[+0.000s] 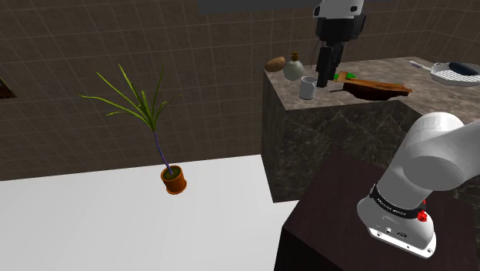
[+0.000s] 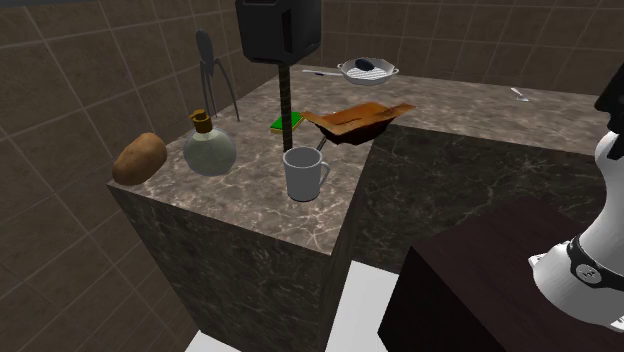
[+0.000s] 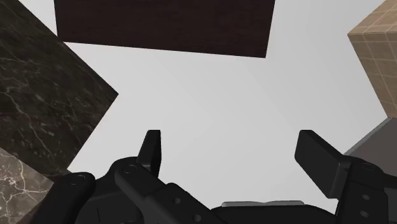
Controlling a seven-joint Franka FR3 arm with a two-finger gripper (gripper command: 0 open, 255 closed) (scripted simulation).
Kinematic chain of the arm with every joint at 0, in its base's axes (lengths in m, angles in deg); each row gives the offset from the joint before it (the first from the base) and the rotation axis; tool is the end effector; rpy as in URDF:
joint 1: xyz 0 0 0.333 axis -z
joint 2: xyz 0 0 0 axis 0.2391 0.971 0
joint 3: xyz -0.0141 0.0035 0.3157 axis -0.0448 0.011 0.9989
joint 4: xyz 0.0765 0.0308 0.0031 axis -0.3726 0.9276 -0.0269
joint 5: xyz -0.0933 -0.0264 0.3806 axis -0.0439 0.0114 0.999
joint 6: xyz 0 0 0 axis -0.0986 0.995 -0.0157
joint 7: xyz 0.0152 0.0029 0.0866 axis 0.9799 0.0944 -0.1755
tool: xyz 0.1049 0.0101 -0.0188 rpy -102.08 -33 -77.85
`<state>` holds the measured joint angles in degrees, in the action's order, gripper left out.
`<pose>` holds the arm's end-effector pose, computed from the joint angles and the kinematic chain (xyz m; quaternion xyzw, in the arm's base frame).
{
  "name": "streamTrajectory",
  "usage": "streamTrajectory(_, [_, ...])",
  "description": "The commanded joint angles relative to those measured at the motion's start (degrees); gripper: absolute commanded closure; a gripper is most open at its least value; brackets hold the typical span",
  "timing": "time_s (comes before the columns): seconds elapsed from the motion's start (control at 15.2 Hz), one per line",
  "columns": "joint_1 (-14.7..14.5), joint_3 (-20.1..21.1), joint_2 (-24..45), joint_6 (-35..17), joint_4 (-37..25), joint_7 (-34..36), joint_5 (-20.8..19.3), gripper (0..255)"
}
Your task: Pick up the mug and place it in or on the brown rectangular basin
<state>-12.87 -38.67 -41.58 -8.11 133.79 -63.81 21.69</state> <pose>0.3022 -0.0144 0.5896 -0.9967 -0.0325 0.0301 0.0681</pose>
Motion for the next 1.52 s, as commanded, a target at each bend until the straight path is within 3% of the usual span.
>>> streamTrajectory(0.0, [0.00,0.00,0.00,0.00,0.00,0.00,0.00,0])
streamTrajectory(0.79, [3.14,-13.09,12.50,-11.41,-1.58,-17.10,-8.44,0])
streamTrajectory(1.45, [3.87,-23.50,29.70,-20.00,-10.83,-31.93,-8.10,0])
